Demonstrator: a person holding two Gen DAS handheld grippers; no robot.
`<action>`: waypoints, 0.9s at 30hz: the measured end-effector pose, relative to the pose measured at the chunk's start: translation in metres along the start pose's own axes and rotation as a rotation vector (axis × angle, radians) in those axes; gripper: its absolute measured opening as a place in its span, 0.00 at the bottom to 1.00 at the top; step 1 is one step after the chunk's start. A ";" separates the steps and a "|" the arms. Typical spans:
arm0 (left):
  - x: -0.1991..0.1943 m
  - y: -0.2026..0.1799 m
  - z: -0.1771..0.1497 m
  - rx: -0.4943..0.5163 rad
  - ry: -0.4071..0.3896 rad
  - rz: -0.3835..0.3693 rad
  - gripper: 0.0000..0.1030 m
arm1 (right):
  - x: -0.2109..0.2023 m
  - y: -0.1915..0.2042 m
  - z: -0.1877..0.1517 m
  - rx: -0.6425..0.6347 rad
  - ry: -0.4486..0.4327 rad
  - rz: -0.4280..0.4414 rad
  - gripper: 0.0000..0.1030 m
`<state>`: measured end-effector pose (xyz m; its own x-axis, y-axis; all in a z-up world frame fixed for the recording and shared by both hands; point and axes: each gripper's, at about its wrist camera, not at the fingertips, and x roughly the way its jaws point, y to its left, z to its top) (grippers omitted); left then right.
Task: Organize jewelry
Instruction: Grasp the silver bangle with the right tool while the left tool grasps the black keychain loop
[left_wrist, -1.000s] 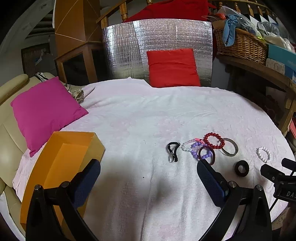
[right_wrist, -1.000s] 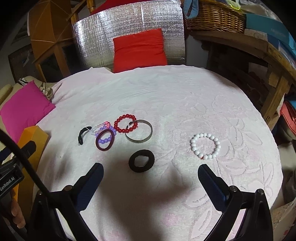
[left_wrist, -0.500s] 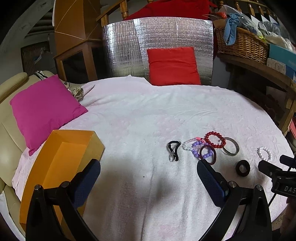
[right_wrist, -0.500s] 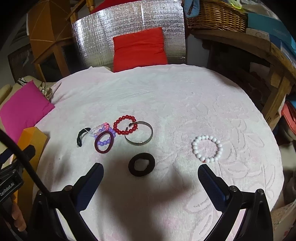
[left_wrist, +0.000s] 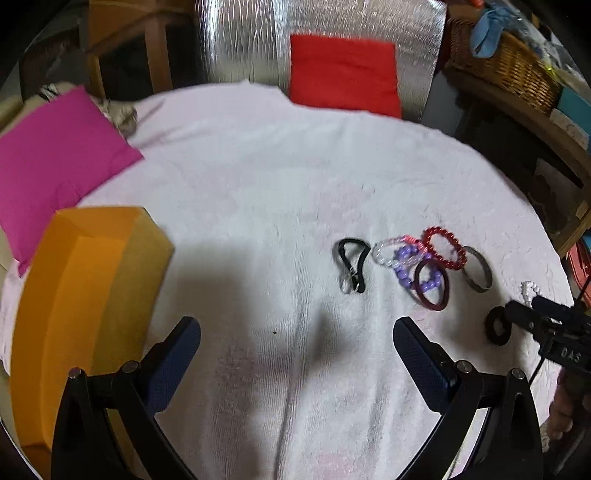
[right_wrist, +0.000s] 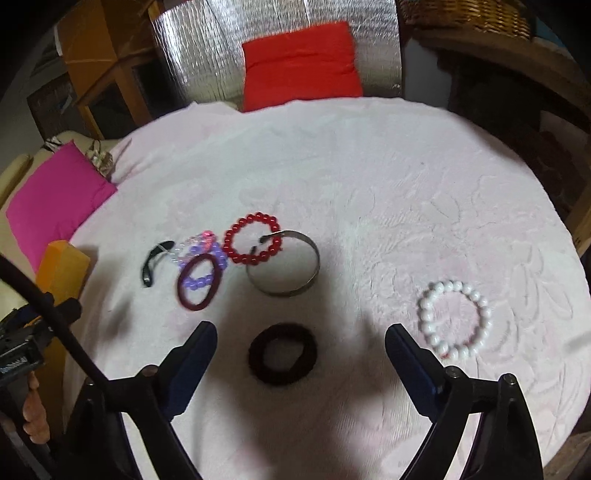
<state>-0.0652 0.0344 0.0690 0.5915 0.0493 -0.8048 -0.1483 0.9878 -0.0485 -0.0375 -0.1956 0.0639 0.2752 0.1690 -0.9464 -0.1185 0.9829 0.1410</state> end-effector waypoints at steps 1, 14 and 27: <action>0.005 0.001 0.000 -0.004 0.018 -0.007 1.00 | 0.005 0.000 0.003 -0.001 0.001 0.004 0.91; 0.041 -0.012 0.009 0.060 0.108 -0.026 1.00 | 0.061 0.011 0.034 -0.019 0.033 -0.033 0.62; 0.083 -0.032 0.030 0.085 0.124 -0.092 0.64 | 0.058 -0.010 0.033 0.012 -0.004 0.046 0.55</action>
<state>0.0121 0.0112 0.0217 0.4967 -0.0556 -0.8662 -0.0275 0.9964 -0.0797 0.0114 -0.1930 0.0177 0.2737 0.2144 -0.9376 -0.1195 0.9749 0.1880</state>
